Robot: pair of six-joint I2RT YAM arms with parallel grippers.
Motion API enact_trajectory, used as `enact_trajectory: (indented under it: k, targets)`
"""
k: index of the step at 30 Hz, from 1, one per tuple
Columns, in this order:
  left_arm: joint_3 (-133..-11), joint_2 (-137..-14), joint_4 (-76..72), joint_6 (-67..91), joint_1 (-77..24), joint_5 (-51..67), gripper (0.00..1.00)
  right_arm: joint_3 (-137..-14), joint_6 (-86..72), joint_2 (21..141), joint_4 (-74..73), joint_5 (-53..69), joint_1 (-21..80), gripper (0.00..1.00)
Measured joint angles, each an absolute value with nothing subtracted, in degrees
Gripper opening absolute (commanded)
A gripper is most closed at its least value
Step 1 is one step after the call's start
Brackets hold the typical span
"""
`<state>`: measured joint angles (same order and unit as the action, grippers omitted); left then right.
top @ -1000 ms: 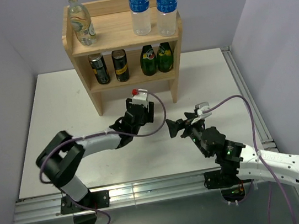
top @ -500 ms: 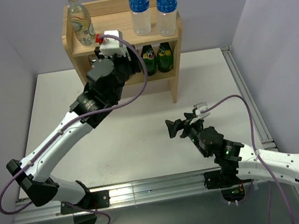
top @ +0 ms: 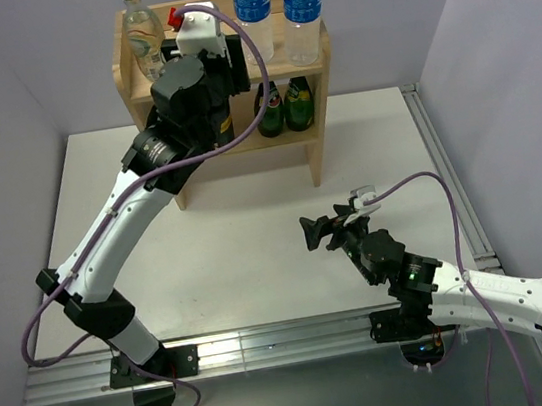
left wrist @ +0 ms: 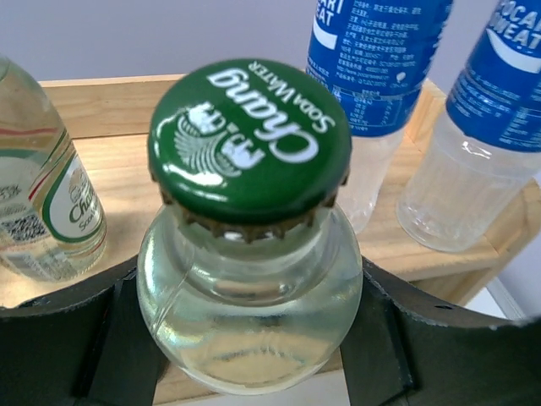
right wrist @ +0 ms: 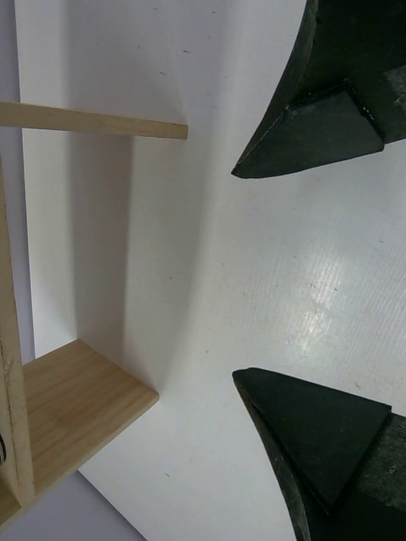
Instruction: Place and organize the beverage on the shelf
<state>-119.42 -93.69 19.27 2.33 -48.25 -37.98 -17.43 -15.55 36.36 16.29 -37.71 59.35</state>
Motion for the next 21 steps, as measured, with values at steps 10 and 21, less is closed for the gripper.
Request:
enact_trajectory:
  k: [10,21]
  targets:
    - [-128.44,-100.44,22.17,-0.25,-44.75,-38.87,0.0,-17.43,-15.55,36.34,16.29,-37.69,59.35,1.0]
    - [-131.28,-102.76,21.65,-1.37,-41.8,-38.96,0.0,-17.43,-15.55,36.36,16.29,-37.67,59.35,1.0]
